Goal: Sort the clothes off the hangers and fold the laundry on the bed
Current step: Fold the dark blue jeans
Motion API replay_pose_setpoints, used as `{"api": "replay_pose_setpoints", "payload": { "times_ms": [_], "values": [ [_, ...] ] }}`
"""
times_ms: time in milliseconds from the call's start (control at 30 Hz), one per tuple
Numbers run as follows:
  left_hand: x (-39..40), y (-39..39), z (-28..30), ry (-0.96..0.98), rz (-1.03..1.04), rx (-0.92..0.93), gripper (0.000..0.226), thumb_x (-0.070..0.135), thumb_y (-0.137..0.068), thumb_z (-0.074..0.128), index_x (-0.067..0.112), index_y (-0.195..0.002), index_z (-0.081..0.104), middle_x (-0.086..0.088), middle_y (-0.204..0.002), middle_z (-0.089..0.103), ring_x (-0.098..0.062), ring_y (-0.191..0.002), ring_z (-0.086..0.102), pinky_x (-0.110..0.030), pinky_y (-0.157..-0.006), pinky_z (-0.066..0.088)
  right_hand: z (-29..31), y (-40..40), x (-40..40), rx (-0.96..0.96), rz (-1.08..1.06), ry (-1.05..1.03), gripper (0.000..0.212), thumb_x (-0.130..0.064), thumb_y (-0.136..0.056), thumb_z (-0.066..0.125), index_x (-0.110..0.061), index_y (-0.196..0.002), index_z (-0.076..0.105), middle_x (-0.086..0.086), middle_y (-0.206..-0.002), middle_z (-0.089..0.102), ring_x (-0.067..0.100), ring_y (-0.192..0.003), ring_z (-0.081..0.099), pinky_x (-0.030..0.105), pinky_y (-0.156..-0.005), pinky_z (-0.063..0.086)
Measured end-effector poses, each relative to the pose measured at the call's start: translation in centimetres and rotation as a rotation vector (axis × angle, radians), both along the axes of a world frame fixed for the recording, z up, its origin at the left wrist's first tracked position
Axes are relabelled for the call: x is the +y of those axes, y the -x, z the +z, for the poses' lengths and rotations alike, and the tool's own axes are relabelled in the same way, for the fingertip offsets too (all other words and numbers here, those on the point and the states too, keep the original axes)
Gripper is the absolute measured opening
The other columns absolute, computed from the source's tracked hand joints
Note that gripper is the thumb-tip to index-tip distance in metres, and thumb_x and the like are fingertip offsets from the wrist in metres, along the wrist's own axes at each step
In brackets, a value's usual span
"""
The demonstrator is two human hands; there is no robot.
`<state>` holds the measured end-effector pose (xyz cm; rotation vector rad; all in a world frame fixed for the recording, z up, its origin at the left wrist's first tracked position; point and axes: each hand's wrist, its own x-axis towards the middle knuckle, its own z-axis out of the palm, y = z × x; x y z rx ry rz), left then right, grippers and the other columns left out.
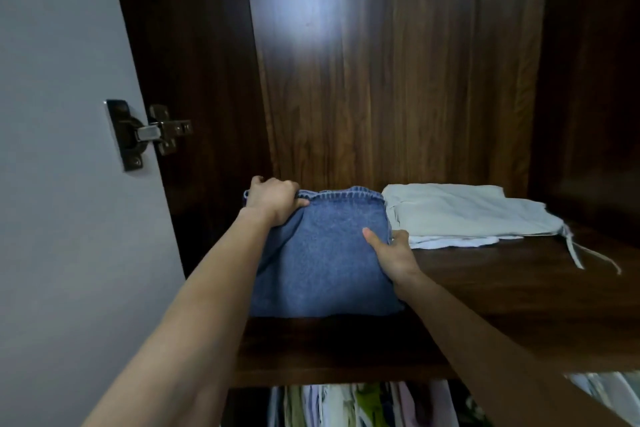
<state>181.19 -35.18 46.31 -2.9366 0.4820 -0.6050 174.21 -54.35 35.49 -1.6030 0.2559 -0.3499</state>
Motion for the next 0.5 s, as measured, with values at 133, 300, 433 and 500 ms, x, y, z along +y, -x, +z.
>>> {"api": "replay_pose_setpoints", "payload": {
  "times_ms": [133, 300, 433, 500],
  "values": [
    [0.2, -2.5, -4.7, 0.057, 0.048, -0.106, 0.032, 0.029, -0.097, 0.048, 0.02, -0.128, 0.053, -0.006, -0.126, 0.054, -0.027, -0.124, 0.041, -0.056, -0.116, 0.01, -1.4, -1.8, 0.6, 0.072, -0.113, 0.176, 0.071, -0.04, -0.092, 0.059, -0.007, -0.143, 0.024, 0.021, -0.139, 0.047, 0.041, -0.126, 0.045, 0.047, -0.106, 0.037],
    [-0.7, -1.3, -6.5, 0.127, 0.058, -0.232, 0.03, 0.019, -0.096, 0.047, 0.017, -0.123, 0.058, -0.006, -0.125, 0.059, -0.026, -0.116, 0.051, -0.042, -0.106, 0.03, -0.7, -3.2, 1.2, 0.097, -0.168, 0.619, 0.062, -0.029, -0.094, 0.054, -0.008, -0.143, 0.022, 0.023, -0.141, 0.042, 0.04, -0.128, 0.041, 0.045, -0.104, 0.034],
    [-1.0, 0.8, -8.8, -0.04, 0.125, -0.064, 0.037, 0.035, -0.102, 0.033, 0.019, -0.119, 0.062, -0.007, -0.128, 0.06, -0.026, -0.128, 0.044, -0.047, -0.115, 0.014, -0.2, -4.5, 2.6, -0.068, -0.054, 1.26, 0.06, -0.04, -0.1, 0.036, -0.024, -0.152, 0.012, 0.009, -0.16, 0.009, 0.029, -0.147, 0.006, 0.045, -0.117, 0.011],
    [0.3, 0.7, -10.1, 0.024, 0.133, 0.173, 0.058, 0.053, -0.101, 0.018, 0.022, -0.143, 0.042, -0.004, -0.152, 0.036, -0.028, -0.144, 0.022, -0.052, -0.117, 0.002, -0.5, -5.8, 2.6, -0.026, 0.127, 1.394, 0.059, -0.049, -0.101, 0.023, -0.026, -0.154, 0.008, 0.005, -0.161, -0.005, 0.024, -0.148, -0.009, 0.041, -0.119, -0.004]
  ]
}}
